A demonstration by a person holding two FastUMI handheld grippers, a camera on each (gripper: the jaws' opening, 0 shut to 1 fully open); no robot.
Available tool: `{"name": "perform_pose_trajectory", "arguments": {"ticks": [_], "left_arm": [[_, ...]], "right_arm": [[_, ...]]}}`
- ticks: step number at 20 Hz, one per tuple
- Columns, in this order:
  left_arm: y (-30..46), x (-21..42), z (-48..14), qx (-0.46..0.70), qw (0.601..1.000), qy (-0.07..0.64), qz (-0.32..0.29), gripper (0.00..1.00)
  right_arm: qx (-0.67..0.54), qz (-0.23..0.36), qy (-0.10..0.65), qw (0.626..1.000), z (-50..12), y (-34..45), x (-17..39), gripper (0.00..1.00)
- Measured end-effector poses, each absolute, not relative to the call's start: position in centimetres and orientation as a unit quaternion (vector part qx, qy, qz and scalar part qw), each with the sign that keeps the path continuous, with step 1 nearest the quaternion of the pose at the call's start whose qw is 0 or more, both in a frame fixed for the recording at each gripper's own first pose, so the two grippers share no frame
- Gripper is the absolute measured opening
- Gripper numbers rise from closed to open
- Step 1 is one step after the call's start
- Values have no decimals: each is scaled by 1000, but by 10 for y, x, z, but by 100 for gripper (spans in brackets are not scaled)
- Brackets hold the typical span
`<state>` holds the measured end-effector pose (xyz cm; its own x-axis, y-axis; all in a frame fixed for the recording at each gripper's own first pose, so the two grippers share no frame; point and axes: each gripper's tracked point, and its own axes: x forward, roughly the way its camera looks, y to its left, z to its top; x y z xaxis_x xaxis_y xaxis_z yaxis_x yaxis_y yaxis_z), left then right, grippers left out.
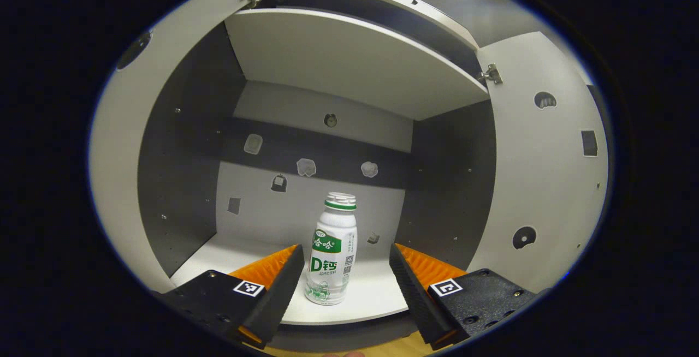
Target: Grasp the bottle in the cabinet with the left hand and place it on the coaster, then close the right door with the right hand and the left door with the left hand.
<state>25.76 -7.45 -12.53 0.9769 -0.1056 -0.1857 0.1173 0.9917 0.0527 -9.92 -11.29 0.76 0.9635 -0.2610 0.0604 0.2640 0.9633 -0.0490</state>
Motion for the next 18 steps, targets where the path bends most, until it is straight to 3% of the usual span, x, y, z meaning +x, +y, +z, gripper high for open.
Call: {"name": "perform_pose_trajectory", "arguments": {"ticks": [6, 11, 12, 14, 18], "left_arm": [[-62, 298, -158, 77, 991, 105, -21, 95], [-79, 316, -149, 57, 995, 68, -49, 95], [-79, 318, -147, 61, 995, 66, -49, 92], [-80, 312, -151, 48, 994, 74, -59, 66], [-77, 263, -134, -1, 994, 76, -75, 65]], "right_arm": [[-27, -144, -19, 989, 4, -124, -99, 98], [-13, -141, 3, 990, -9, -127, -96, 98], [-9, -140, 2, 990, -8, -127, -95, 98], [-9, -144, 1, 990, -8, -128, -96, 98], [-7, -145, -1, 989, -7, -131, -90, 98]]}}
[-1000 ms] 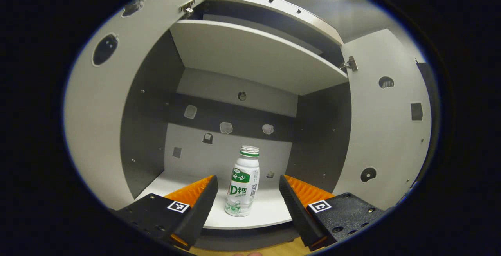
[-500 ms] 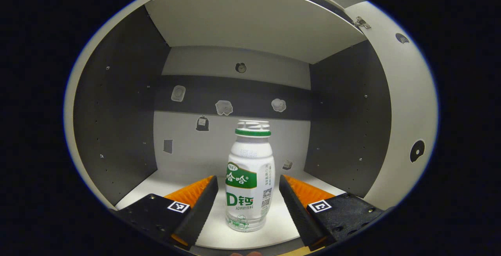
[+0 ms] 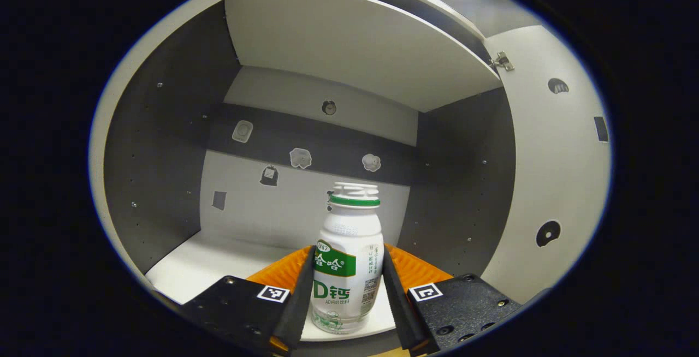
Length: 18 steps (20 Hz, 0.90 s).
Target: Grasp the bottle in the cabinet with the left hand and place it on the coaster, then close the right door with the right hand and the left door with the left hand.
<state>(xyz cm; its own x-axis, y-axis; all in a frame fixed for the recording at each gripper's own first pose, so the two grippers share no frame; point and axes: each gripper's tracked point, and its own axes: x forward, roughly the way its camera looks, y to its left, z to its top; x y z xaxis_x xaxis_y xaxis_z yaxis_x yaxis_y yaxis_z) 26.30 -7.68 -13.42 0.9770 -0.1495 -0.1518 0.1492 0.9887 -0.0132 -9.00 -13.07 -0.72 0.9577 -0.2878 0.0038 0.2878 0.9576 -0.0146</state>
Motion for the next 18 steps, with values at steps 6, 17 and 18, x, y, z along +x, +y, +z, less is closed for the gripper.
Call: {"name": "perform_pose_trajectory", "arguments": {"ticks": [6, 17, 18], "left_arm": [[-57, 152, -138, 19, 994, 78, -77, 65], [-84, 16, -348, 23, 962, 212, -169, 66], [-82, 12, -370, 13, 955, 235, -180, 66]], "right_arm": [[-3, -105, -7, 994, -1, -110, -68, 98], [16, -99, 27, 995, -12, -111, -71, 98], [14, -105, 30, 994, -14, -115, -75, 98]]}}
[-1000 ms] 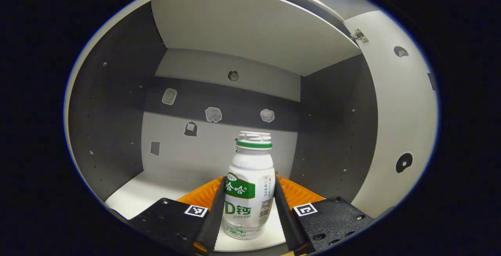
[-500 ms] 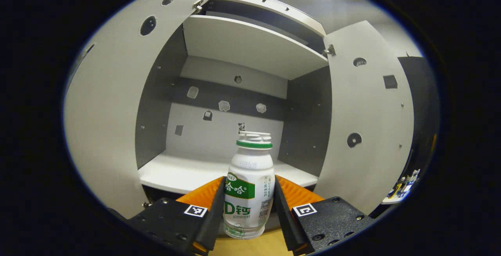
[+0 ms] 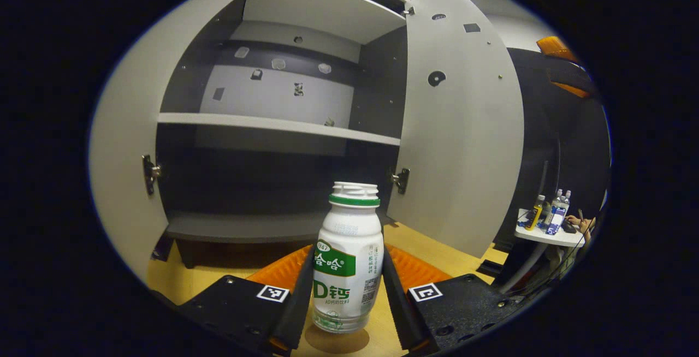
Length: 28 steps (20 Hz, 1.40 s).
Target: Grasp the bottle in the cabinet with the left hand and place it on the coaster, then close the right door with the right hand and the left door with the left hand.
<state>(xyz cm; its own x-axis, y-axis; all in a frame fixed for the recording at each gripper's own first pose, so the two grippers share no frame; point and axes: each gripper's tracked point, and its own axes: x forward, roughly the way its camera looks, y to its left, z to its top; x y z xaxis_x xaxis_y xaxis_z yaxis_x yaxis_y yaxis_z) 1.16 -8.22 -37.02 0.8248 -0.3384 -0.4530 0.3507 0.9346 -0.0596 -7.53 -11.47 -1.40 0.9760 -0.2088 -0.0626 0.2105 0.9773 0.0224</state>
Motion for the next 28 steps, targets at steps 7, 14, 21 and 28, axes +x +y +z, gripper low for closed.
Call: {"name": "perform_pose_trajectory", "arguments": {"ticks": [7, 14, 21, 28], "left_arm": [[-58, 17, -417, -9, 953, 254, -164, 66], [-63, -7, -412, -5, 950, 257, -179, 66], [-61, -20, -416, 22, 946, 271, -176, 71], [-53, -25, -401, 34, 952, 259, -160, 88]], "right_arm": [[6, -143, 47, 989, -19, -134, -97, 98], [16, -142, 58, 988, -32, -129, -93, 98], [13, -127, 61, 990, -35, -117, -83, 98], [21, -131, 65, 989, -43, -123, -77, 98]]}}
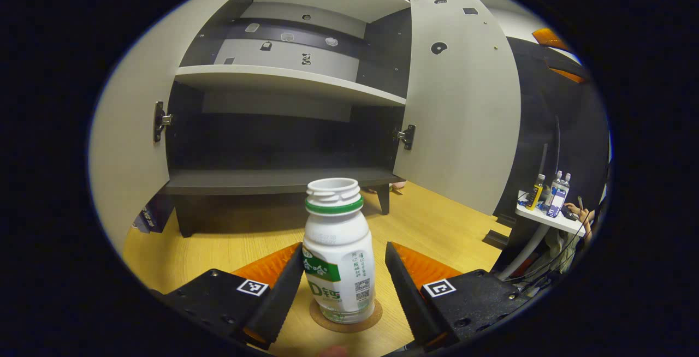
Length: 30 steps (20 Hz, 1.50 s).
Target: Grasp the bottle in the cabinet with the left hand and place it on the coaster, then close the right door with the right hand and the left door with the left hand.
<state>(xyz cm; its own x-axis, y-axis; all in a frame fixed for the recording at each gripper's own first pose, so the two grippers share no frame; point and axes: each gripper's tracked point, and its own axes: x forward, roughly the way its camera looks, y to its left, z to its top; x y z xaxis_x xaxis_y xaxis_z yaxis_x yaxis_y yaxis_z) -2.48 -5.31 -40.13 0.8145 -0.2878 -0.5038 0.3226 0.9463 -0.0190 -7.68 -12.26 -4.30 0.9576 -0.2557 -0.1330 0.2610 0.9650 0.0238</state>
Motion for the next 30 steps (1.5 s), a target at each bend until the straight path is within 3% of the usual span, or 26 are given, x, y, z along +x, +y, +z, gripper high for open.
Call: {"name": "perform_pose_trajectory", "arguments": {"ticks": [6, 16, 23, 24, 25, 28, 29, 30], "left_arm": [[-57, -30, -393, 37, 954, 254, -158, 91], [-71, -23, -324, 34, 969, 186, -161, 91], [-85, -16, -180, -33, 987, 76, -139, 91], [-80, -10, -159, -41, 989, 63, -124, 91], [-72, -3, -139, -44, 992, 50, -107, 92], [-48, 16, -89, -43, 997, 21, -57, 94], [-43, 20, -74, -41, 998, 11, -50, 95], [-38, 18, -60, -38, 998, 1, -41, 94]], "right_arm": [[34, -127, 66, 989, -48, -125, -71, 99], [30, -151, 44, 987, -40, -143, -76, 99], [2, -212, -41, 976, 20, -202, -74, 98], [1, -226, -55, 973, 32, -217, -71, 89], [-4, -237, -66, 969, 43, -231, -69, 98], [-23, -251, -86, 964, 74, -264, -59, 98], [-28, -250, -85, 964, 81, -272, -54, 88], [-32, -247, -82, 965, 86, -278, -48, 98]]}}
